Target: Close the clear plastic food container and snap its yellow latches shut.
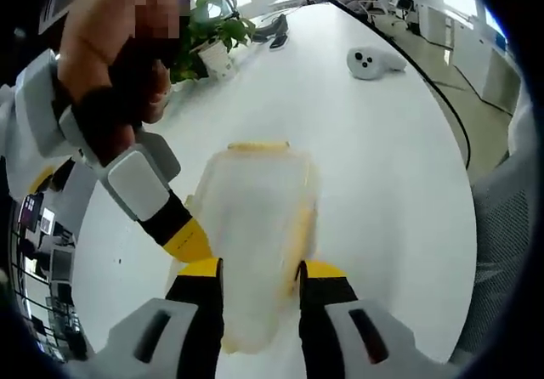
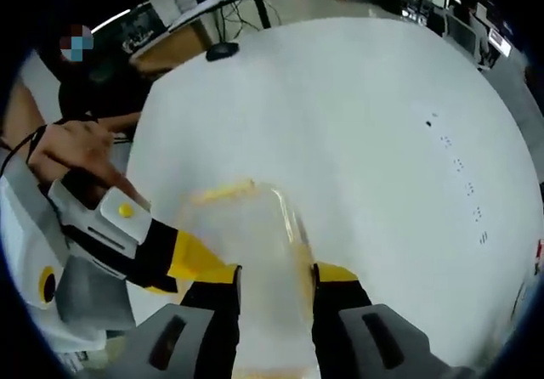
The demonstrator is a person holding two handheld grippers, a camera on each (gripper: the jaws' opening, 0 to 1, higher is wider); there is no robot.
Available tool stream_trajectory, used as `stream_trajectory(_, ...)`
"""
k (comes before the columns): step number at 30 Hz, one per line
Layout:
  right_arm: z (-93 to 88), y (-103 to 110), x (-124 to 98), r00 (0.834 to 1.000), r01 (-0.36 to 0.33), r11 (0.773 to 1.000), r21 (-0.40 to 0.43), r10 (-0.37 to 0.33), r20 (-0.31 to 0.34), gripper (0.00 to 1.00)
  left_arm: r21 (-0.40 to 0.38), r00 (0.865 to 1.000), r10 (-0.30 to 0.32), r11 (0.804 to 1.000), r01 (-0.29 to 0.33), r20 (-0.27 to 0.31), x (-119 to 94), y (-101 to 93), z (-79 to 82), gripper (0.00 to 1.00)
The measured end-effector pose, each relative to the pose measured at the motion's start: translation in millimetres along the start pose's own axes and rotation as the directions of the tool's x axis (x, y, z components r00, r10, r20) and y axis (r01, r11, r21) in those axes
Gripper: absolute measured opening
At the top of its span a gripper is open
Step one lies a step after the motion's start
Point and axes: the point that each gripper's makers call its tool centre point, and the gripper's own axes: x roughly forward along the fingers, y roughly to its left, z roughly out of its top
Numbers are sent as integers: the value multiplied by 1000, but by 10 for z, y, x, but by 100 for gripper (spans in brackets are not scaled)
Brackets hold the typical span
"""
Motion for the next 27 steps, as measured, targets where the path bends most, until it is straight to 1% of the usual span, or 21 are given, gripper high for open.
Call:
stream_trajectory(5,14,12,-10,1000,16,1000,-7,-16,-3,32,6,1000,-2,1000,2,0,-2,2,5,34)
stream_trajectory(9,18,1,-26,999,34,999,18,-35,17,32,8,1000,-14,1000,14,3,-16,10,17,35)
stream_trajectory(12,25,8,-35,998,48,999,-4,-48,36,33,3,1000,-23,1000,23,7,-20,16,24,36)
stream_trajectory(13,29,-3,-35,998,52,999,10,-52,40,33,-5,1000,-26,1000,27,10,-23,18,29,36)
stream_trajectory(15,19,7,-40,997,56,998,3,-56,44,33,2,1000,-28,1000,28,9,-21,13,30,36)
stream_trajectory(17,26,-11,-45,997,63,998,12,-64,54,35,5,1000,-27,1000,27,5,-22,11,32,36)
stream_trajectory(18,28,-63,-58,994,94,996,13,-94,60,37,10,1000,-28,1000,28,3,-23,11,33,36)
stream_trajectory(19,28,-70,-61,993,100,995,15,-100,63,39,14,1000,-30,999,30,3,-23,13,33,36)
stream_trajectory(21,23,-43,-75,993,99,995,19,-100,70,38,12,999,-38,999,38,3,-31,19,41,37)
stream_trajectory(22,19,-53,-76,992,106,994,22,-107,73,39,60,997,-73,996,72,1,-35,-12,36,39)
stream_trajectory(23,18,-51,-82,991,111,994,11,-112,77,38,48,997,-81,996,81,9,-45,-23,34,42)
stream_trajectory(25,13,-49,-95,990,122,993,-7,-121,78,39,19,993,-120,993,119,24,-61,-58,43,46)
stream_trajectory(27,15,-50,-105,989,126,992,-5,-125,79,40,33,992,-126,992,125,25,-73,-55,35,48)
